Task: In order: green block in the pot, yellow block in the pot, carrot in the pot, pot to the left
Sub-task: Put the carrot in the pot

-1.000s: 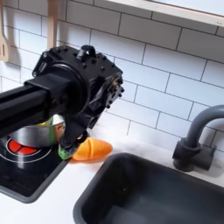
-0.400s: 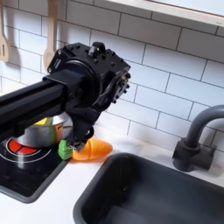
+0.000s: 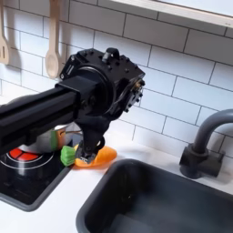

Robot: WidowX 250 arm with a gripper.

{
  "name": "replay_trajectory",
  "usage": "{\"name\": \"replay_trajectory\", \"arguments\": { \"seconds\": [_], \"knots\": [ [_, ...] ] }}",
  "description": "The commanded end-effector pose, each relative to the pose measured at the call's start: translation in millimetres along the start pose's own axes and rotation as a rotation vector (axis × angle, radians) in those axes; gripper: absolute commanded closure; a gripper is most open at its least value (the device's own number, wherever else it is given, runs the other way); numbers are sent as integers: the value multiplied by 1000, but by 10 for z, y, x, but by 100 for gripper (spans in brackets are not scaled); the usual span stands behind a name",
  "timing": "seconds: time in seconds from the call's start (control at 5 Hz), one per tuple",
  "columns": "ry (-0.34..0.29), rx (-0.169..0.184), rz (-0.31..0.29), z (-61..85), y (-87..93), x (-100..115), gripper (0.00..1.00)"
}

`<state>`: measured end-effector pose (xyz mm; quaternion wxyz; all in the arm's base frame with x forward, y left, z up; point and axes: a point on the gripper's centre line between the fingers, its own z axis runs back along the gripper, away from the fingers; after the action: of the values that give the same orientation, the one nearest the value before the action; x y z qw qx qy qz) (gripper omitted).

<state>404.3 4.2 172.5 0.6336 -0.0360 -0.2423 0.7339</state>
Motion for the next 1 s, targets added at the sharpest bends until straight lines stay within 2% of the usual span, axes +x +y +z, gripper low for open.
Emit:
{"name": "replay_trajectory", "arguments": {
  "seconds": [0.0, 0.2, 0.6, 0.8],
  "knots": [
    [-5, 16, 32, -52, 63, 35, 0],
    [-5, 34, 26, -141, 111, 37, 0],
    [5, 14, 13, -155, 47, 23, 0],
    [-1, 45, 26, -294, 87, 104, 0]
  ]
}}
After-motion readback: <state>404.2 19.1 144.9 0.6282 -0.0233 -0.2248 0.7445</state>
